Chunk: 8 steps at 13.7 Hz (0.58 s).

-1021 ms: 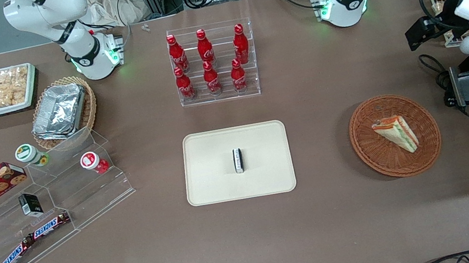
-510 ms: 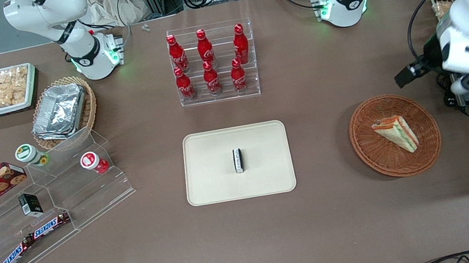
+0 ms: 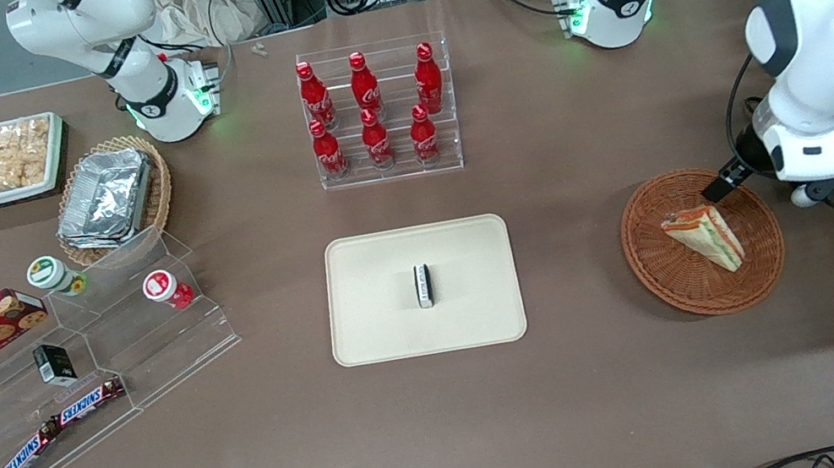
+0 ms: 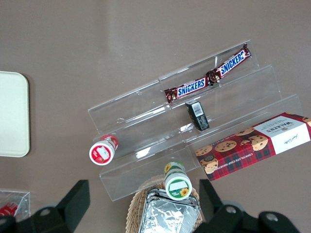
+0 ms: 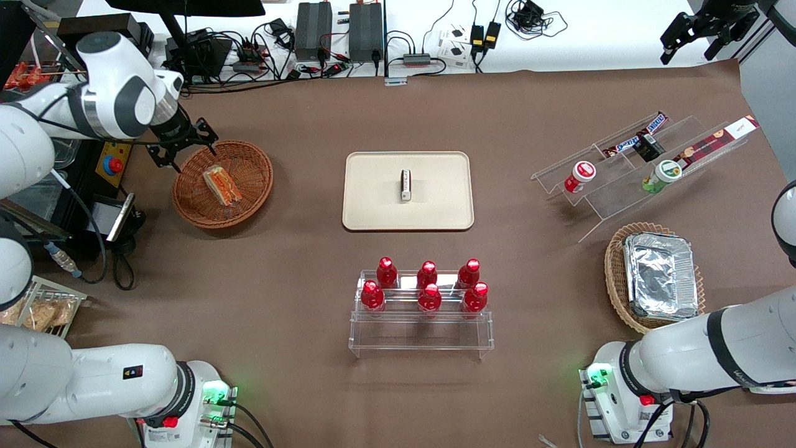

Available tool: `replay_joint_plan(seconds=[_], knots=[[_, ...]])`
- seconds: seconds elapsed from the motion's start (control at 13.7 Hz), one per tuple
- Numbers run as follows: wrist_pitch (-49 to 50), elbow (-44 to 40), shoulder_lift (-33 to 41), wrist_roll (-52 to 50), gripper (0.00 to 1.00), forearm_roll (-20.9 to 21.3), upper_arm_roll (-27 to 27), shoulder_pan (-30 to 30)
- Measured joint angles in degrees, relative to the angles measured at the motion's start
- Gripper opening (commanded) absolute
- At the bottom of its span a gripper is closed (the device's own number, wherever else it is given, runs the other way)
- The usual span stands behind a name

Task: Place sandwich from basket to tray
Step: 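Lower the left gripper and close it on the wrapped sandwich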

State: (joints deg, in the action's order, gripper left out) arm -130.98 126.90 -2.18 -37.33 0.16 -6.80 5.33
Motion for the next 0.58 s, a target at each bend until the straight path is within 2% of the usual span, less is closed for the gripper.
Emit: replay_joint_plan(seconds=[0.58], knots=[[-11.29, 0.23, -12.14, -2.20, 1.00, 1.20, 0.18, 0.01]])
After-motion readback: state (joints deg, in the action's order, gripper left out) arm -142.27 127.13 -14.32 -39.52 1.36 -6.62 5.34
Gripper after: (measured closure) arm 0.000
